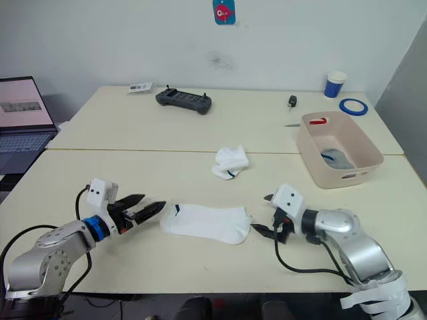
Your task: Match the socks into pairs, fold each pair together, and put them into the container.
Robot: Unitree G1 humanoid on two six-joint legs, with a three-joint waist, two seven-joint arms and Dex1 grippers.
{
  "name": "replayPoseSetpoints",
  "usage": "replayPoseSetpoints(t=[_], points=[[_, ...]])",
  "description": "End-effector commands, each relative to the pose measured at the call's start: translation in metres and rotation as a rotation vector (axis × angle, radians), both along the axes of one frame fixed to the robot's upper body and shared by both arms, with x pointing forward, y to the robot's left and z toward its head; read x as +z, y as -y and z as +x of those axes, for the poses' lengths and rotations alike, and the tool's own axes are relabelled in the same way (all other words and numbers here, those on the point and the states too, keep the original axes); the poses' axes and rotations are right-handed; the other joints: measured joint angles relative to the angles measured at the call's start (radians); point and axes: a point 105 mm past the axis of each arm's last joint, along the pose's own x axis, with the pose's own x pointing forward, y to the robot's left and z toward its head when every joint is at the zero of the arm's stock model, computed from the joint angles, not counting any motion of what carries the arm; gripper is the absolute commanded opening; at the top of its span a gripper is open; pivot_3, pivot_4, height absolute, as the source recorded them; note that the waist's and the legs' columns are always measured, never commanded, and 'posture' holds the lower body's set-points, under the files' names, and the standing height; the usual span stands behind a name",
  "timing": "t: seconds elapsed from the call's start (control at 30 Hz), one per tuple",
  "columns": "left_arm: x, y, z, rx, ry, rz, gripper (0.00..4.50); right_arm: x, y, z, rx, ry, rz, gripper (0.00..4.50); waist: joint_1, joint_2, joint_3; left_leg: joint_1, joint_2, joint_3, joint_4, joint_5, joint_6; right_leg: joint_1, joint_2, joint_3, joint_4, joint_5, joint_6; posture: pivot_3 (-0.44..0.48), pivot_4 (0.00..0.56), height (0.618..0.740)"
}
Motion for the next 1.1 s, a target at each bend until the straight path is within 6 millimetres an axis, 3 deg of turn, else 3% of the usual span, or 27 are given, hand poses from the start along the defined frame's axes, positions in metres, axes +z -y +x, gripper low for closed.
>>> replayPoseSetpoints(t=[0.03, 0.17, 0.2, 0.3, 0.67, 0.7, 1.1], points=[[0.000, 0.014, -0.006, -0.040, -0.002, 0.020, 4.46, -0.003, -0.006, 0.000, -0.070, -0.001, 0.044, 4.50, 0.001, 0.000, 0.000, 0.000, 0.000, 0.000, 0.000, 0.000, 0.000, 0.000, 0.000, 0.000, 0.000, 0.000, 0.000, 0.000, 0.150, 0.740], [-0.008, 0.019, -0.008, -0.036, -0.029, 0.020, 4.46, -0.013, -0.015, -0.004, -0.097, -0.063, 0.080, 4.50, 0.001, 0.000, 0.000, 0.000, 0.000, 0.000, 0.000, 0.000, 0.000, 0.000, 0.000, 0.000, 0.000, 0.000, 0.000, 0.000, 0.150, 0.740], [-0.011, 0.020, -0.007, -0.034, -0.035, 0.022, 4.29, -0.017, -0.018, -0.005, -0.105, -0.078, 0.082, 4.50, 0.001, 0.000, 0.000, 0.000, 0.000, 0.000, 0.000, 0.000, 0.000, 0.000, 0.000, 0.000, 0.000, 0.000, 0.000, 0.000, 0.150, 0.740], [-0.015, 0.025, -0.006, -0.043, -0.050, 0.017, 3.61, -0.025, -0.023, -0.006, -0.114, -0.106, 0.075, 3.90, 0.001, 0.000, 0.000, 0.001, 0.000, 0.000, 0.000, 0.000, 0.000, 0.000, 0.000, 0.000, 0.000, 0.000, 0.000, 0.000, 0.150, 0.740], [-0.021, 0.031, -0.014, -0.058, -0.091, -0.016, 0.19, -0.027, -0.034, -0.014, -0.050, -0.119, 0.060, 0.02, 0.001, 0.000, 0.000, 0.001, -0.001, 0.000, 0.000, 0.000, 0.000, 0.000, 0.000, 0.000, 0.000, 0.000, 0.000, 0.000, 0.150, 0.740], [-0.021, 0.030, -0.015, -0.055, -0.095, -0.020, 0.02, -0.026, -0.033, -0.014, -0.047, -0.118, 0.058, 0.00, 0.001, 0.000, 0.000, 0.001, -0.001, 0.000, 0.000, 0.000, 0.000, 0.000, 0.000, 0.000, 0.000, 0.000, 0.000, 0.000, 0.150, 0.740], [-0.018, 0.037, -0.053, -0.055, -0.151, -0.100, 0.02, -0.019, -0.019, -0.022, 0.025, -0.188, 0.038, 0.00, 0.000, 0.000, 0.000, 0.000, 0.000, 0.000, 0.000, 0.000, 0.000, 0.000, 0.000, 0.001, 0.000, -0.001, -0.001, 0.000, 0.150, 0.740]])
